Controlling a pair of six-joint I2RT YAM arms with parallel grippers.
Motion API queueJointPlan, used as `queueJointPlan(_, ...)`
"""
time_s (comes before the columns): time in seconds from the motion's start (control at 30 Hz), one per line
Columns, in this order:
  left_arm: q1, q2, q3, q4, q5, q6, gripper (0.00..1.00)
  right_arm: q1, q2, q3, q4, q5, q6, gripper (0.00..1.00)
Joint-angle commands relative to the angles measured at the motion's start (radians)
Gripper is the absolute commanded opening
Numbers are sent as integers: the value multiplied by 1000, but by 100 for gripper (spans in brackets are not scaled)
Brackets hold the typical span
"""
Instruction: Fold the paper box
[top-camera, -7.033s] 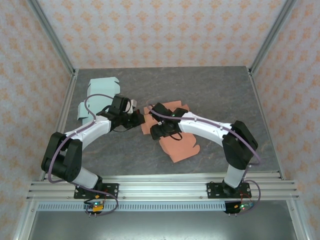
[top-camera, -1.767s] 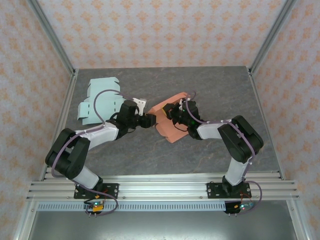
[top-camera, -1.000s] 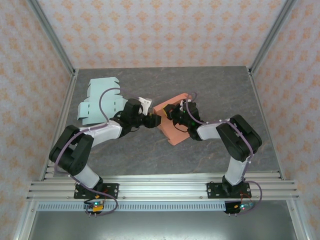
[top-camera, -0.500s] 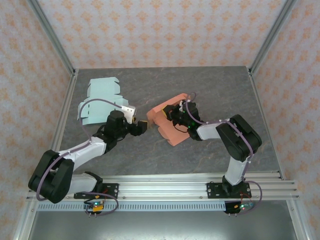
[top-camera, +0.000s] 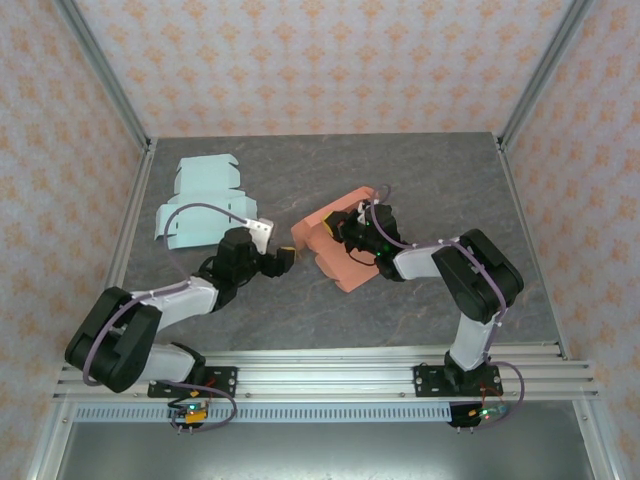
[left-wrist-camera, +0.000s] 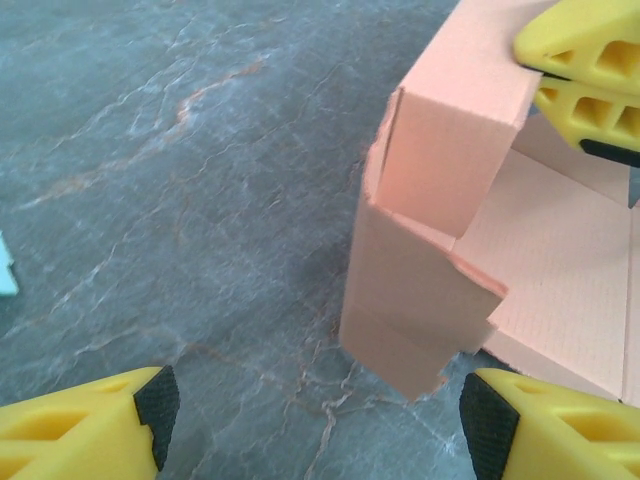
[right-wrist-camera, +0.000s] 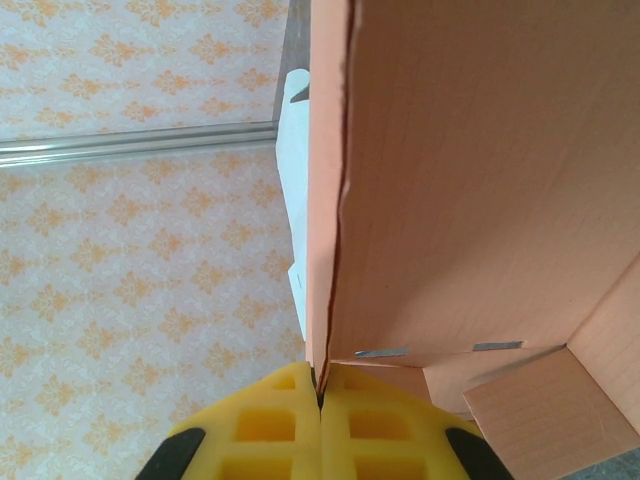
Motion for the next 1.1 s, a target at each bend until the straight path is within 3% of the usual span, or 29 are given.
queueJointPlan(0.0,-13,35,62,59,1,79,78,-3,-21,13,-29,-28,-21,4)
queueJointPlan(0.13,-19,92,108,60,75,107,77,-4,-12,25,-32,-40,-20,4)
queueJointPlan(0.3,-33,144,124,92,60,110,74,-2,-6,37,-35,-55,-15,4)
queueJointPlan(0.57,-55,183,158,92,140,106,67,-3,4,39,-40,-67,-14,3)
queueJointPlan(0.87,-81,225,208,60,31,85,48,-2,14,34,-20,-75,-3,3)
queueJointPlan(1.0,-81,219,205,51,53,81,47,-3,14,21,-7,-78,-3,3)
queueJointPlan(1.07,-81,191,178,56,83,91,55,-3,13,16,-2,-77,-3,3)
